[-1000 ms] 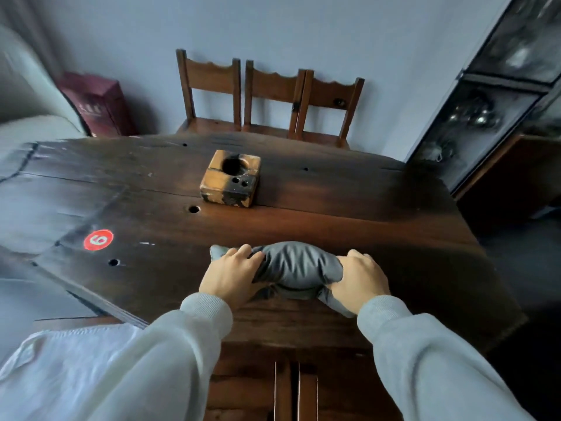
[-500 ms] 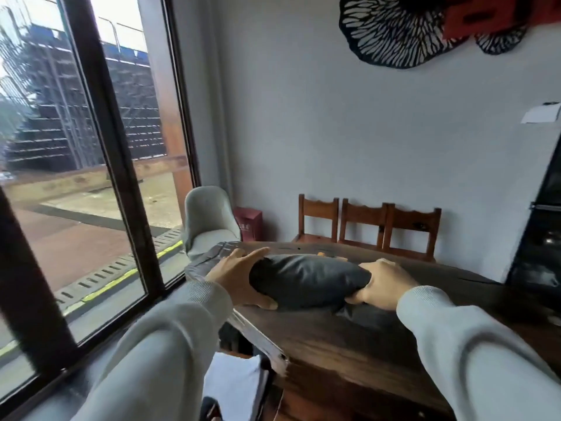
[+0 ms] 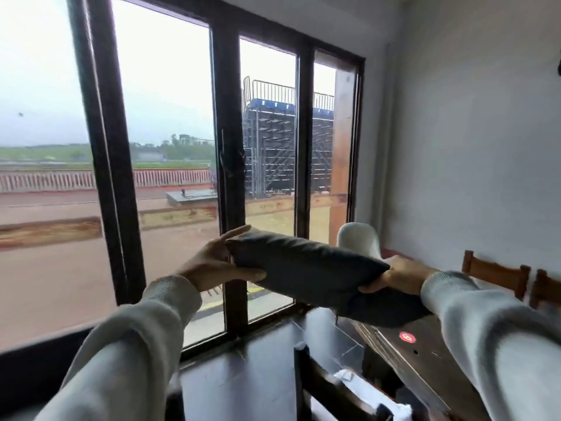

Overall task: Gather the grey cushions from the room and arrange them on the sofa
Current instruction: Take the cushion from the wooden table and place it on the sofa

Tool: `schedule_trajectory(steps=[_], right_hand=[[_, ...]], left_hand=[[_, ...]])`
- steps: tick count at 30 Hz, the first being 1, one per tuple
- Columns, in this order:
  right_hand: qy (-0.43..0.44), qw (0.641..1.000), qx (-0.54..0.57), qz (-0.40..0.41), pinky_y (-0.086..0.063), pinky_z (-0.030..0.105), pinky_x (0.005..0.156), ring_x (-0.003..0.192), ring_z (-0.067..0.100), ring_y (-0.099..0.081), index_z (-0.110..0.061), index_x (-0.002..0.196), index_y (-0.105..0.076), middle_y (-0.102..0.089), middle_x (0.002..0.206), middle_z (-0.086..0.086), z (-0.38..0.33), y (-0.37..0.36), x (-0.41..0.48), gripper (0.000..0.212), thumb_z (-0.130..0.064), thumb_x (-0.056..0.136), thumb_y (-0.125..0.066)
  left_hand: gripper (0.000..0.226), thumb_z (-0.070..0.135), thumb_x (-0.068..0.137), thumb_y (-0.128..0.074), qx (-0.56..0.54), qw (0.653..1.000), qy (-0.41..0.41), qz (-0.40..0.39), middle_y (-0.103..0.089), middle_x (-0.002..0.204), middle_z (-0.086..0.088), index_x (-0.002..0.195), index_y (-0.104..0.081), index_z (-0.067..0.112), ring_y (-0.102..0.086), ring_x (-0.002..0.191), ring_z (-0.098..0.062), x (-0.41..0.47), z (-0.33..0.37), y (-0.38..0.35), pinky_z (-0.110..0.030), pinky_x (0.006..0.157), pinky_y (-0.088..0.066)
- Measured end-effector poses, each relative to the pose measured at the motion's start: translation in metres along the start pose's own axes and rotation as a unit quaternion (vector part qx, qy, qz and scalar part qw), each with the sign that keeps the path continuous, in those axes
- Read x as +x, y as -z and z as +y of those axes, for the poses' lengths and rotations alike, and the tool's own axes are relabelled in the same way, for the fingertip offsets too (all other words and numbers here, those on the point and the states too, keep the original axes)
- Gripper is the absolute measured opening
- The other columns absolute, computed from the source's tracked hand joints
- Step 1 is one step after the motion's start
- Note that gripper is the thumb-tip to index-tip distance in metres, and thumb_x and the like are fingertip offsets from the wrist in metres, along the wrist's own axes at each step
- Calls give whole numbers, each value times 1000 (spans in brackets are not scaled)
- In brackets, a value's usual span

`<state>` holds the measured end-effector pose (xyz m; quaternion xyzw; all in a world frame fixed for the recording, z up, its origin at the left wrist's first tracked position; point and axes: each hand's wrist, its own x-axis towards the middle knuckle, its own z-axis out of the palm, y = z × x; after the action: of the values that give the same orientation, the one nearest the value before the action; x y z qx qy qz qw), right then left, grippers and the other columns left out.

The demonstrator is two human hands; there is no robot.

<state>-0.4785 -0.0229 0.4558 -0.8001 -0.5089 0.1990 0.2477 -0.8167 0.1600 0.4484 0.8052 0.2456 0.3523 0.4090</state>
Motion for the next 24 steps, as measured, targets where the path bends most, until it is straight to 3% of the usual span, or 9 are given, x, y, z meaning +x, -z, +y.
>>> schedule_trajectory(steps=[2,5,8,11,14,17,20,22,24], right_hand=[[24,999,21,-30,-44,19,69,84,7,-70,-38,85,-81,-78,77,-19,-57,-34,20,41,-54,47,-84],[56,994,56,-72,-51,26,80,92,17,-76,-24,99,-82,-82,90,-6,-150,-90,54,63,-53,44,-89],[107,984,78,-120,-55,32,91,99,19,-77,-32,100,-83,-82,103,-4,-240,-139,82,64,-62,44,-90],[98,973,125,-169,-62,32,73,88,24,-80,-25,89,-86,-82,102,9,-310,-179,103,54,-62,50,-93],[93,955,198,-200,-64,34,70,82,24,-80,-19,86,-87,-82,100,12,-355,-210,126,63,-70,49,-90],[101,936,290,-173,-63,44,88,94,23,-78,-21,99,-85,-81,105,7,-387,-236,158,91,-83,33,-88],[135,907,360,-173,-59,33,77,87,18,-78,-37,94,-84,-81,98,-3,-407,-265,193,81,-85,30,-87],[156,903,361,-175,-55,34,89,100,18,-75,-44,97,-82,-81,105,-8,-420,-288,217,69,-78,38,-91],[173,909,340,-170,-45,47,103,116,24,-67,-46,110,-76,-77,120,-11,-434,-311,246,71,-67,45,-94]], left_hand=[[103,39,39,-100,51,998,-3,48,-69,134,7,135,-65,26,-57,133,-14,-24,-18,63,-34,113,-43],[78,26,64,-100,87,988,-14,127,-71,128,9,134,-66,27,-62,125,-11,-52,-47,161,-27,104,-46],[55,41,65,-96,106,972,-23,209,-76,100,28,113,-71,36,-68,96,11,-75,-72,251,-10,81,-53],[43,48,77,-85,169,942,-12,290,-73,96,17,112,-73,26,-69,87,-8,-94,-98,321,-12,67,-47],[39,64,80,-80,167,925,11,341,-72,95,15,103,-72,34,-66,86,-12,-106,-132,377,-27,72,-48],[52,87,68,-68,124,904,87,401,-71,89,19,89,-71,40,-66,84,-8,-114,-173,420,-30,69,-49],[70,98,54,-65,71,876,149,454,-72,84,12,83,-72,35,-66,80,-13,-113,-214,455,-31,62,-47],[76,98,46,-70,34,871,172,459,-74,85,9,84,-74,32,-70,82,-19,-104,-245,473,-35,65,-54],[76,95,46,-74,21,869,195,454,-77,91,7,86,-76,31,-73,90,-25,-93,-275,485,-45,81,-61]])
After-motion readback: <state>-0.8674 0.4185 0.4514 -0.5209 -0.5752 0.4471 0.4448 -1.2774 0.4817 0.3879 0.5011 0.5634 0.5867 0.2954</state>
